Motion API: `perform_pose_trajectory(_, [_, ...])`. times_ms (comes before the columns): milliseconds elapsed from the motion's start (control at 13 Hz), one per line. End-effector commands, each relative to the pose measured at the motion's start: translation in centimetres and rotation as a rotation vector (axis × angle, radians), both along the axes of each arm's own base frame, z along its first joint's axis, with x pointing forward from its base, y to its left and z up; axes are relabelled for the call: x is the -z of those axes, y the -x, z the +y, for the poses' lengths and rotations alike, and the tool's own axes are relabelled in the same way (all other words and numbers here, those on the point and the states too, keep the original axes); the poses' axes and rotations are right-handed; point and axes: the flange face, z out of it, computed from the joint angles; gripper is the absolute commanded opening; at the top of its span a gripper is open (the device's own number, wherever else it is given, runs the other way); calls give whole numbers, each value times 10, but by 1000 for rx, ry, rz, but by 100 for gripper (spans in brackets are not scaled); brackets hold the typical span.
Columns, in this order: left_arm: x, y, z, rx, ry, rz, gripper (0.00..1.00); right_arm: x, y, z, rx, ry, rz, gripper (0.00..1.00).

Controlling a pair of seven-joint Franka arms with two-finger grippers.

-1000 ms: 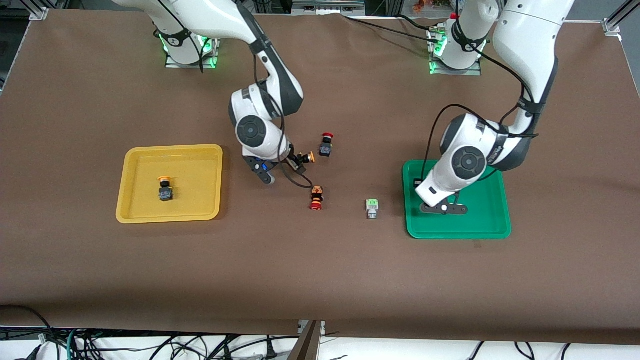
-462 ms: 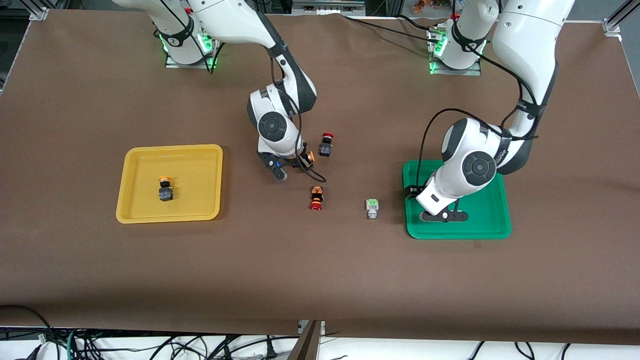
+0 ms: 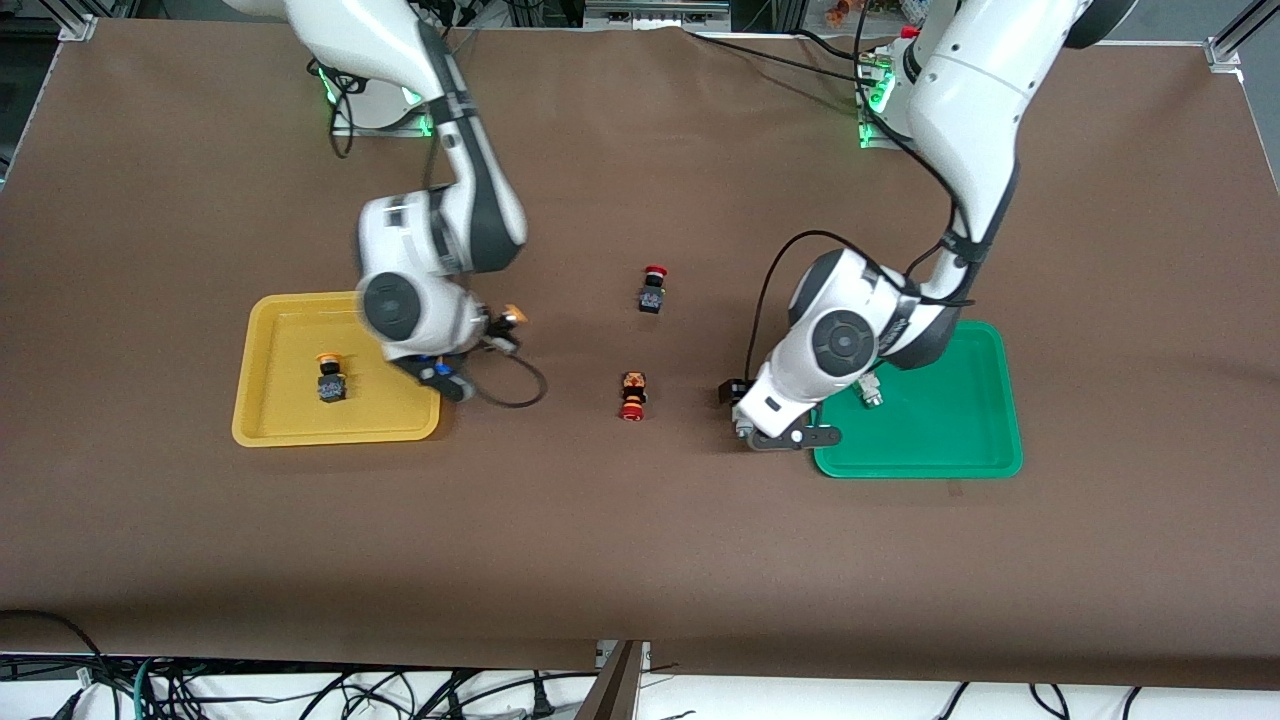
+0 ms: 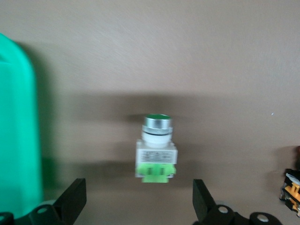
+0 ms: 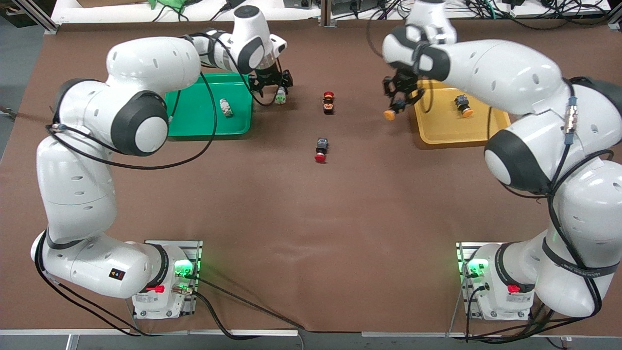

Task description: Place green and yellow buttons in trays

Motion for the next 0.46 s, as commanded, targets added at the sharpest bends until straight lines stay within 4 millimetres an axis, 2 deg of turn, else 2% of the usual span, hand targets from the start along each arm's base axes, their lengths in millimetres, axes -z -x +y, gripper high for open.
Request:
perform_pose_trajectory(0, [16,-6,-11,22,-32,-49,100,10,-10,-54,-152,-8,5,4])
perform_pose_trajectory(154, [29,-8,-14,-9,-13,-89,99,36,-18,-88,-177,13,-16,13])
perform_pose_trajectory(231, [32,-8,-13,-11,-13,-84,64,45,-18,-98,-207,15,-36,18])
perform_pose_trajectory(308, [30,-8,-13,-12,-12,-85,23,48,-19,-106,-209,17,-48,32])
perform_pose_trajectory(385, [27,-9,-12,-10,-14,-83,0,47,-20,-107,-208,17,-48,61])
